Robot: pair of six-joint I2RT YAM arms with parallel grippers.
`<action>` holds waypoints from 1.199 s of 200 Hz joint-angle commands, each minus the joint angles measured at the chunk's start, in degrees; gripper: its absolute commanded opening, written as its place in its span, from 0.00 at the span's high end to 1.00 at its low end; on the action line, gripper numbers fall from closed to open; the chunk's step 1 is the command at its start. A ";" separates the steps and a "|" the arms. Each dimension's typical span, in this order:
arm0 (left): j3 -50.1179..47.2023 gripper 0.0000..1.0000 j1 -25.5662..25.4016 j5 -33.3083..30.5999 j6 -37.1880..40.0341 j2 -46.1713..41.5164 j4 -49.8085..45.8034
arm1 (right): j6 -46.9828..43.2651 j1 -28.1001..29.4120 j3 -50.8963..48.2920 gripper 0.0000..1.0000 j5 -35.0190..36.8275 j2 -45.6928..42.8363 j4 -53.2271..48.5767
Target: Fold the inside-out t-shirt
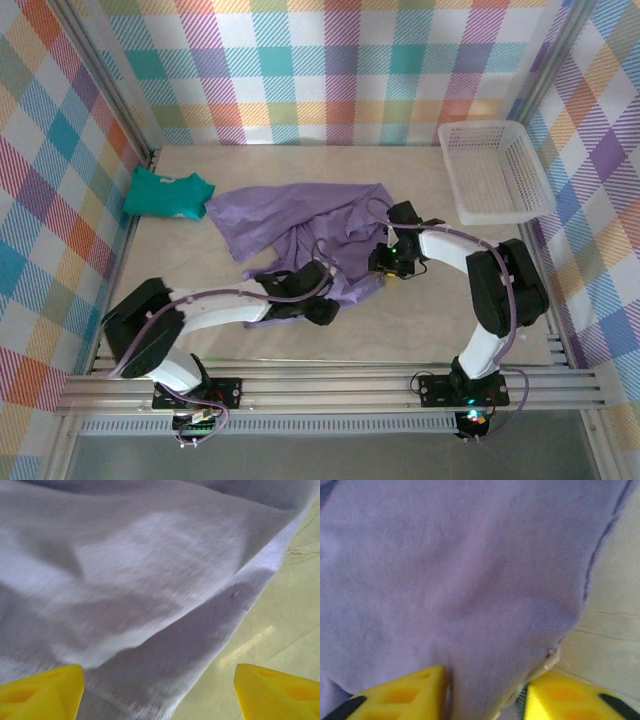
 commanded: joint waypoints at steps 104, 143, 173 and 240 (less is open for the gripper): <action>-6.93 1.00 9.17 -8.29 -7.25 -16.70 0.86 | 11.84 8.01 0.34 0.65 -20.69 -18.75 8.21; -7.75 1.00 22.87 3.30 -12.36 -29.54 -4.90 | -1.41 7.84 4.76 0.45 7.19 -17.04 -5.47; -5.73 1.00 24.10 4.83 -12.15 -31.14 -8.08 | -2.58 7.96 -0.03 0.39 10.43 -12.40 -1.77; -6.57 1.00 24.29 4.86 -12.27 -32.17 -8.56 | -1.88 4.57 2.35 0.31 11.59 0.62 7.29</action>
